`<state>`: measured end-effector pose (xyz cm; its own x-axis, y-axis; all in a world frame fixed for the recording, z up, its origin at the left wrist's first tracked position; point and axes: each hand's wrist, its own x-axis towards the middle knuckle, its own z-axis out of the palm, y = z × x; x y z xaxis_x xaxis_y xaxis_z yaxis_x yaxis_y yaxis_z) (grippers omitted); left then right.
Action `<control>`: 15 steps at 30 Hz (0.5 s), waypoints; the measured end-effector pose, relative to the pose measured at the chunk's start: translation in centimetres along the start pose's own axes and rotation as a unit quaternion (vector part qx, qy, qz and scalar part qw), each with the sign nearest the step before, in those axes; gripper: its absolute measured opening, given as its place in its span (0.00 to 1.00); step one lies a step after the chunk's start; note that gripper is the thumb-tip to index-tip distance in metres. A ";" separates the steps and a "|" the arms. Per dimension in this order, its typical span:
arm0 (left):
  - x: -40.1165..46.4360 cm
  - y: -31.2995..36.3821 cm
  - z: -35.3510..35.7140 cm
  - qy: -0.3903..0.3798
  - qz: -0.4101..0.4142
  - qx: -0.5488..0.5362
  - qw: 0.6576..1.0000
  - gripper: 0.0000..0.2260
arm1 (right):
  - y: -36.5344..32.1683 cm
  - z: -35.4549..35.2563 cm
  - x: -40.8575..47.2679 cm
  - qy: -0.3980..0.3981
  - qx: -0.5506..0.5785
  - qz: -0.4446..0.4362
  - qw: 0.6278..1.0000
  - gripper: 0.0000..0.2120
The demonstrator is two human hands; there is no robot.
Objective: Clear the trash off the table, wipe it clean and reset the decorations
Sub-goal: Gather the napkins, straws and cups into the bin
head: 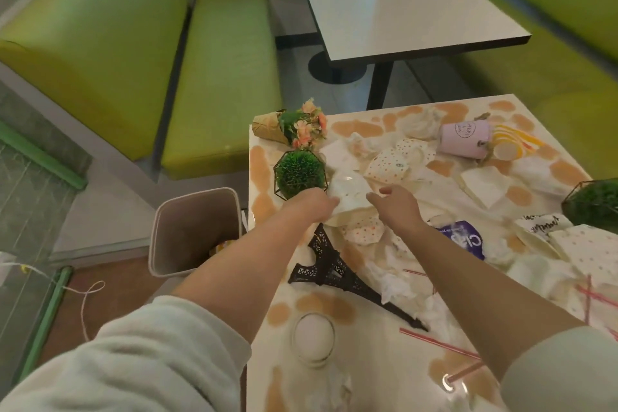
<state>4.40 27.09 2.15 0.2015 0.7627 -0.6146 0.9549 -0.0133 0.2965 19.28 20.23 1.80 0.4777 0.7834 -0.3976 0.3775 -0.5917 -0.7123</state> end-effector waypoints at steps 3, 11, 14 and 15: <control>0.5 0.3 0.3 0.005 -0.007 -0.003 1.000 0.25 | 0.1 0.4 0.4 -0.013 0.016 0.005 1.000 0.24; 0.5 0.2 0.6 0.025 0.013 -0.034 0.999 0.27 | 0.9 0.3 -0.2 0.015 0.084 0.021 0.996 0.21; -0.2 0.5 0.6 0.031 0.032 -0.072 0.996 0.30 | 1.3 0.2 -1.2 0.055 0.146 0.024 0.987 0.22; -0.5 0.6 0.6 0.036 0.045 -0.096 0.994 0.30 | 1.2 0.2 -1.7 0.066 0.168 0.020 0.983 0.22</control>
<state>4.97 26.37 2.17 0.2607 0.8086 -0.5275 0.8732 0.0356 0.4861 18.78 18.17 1.54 0.5947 0.7158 -0.3659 0.0833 -0.5076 -0.8576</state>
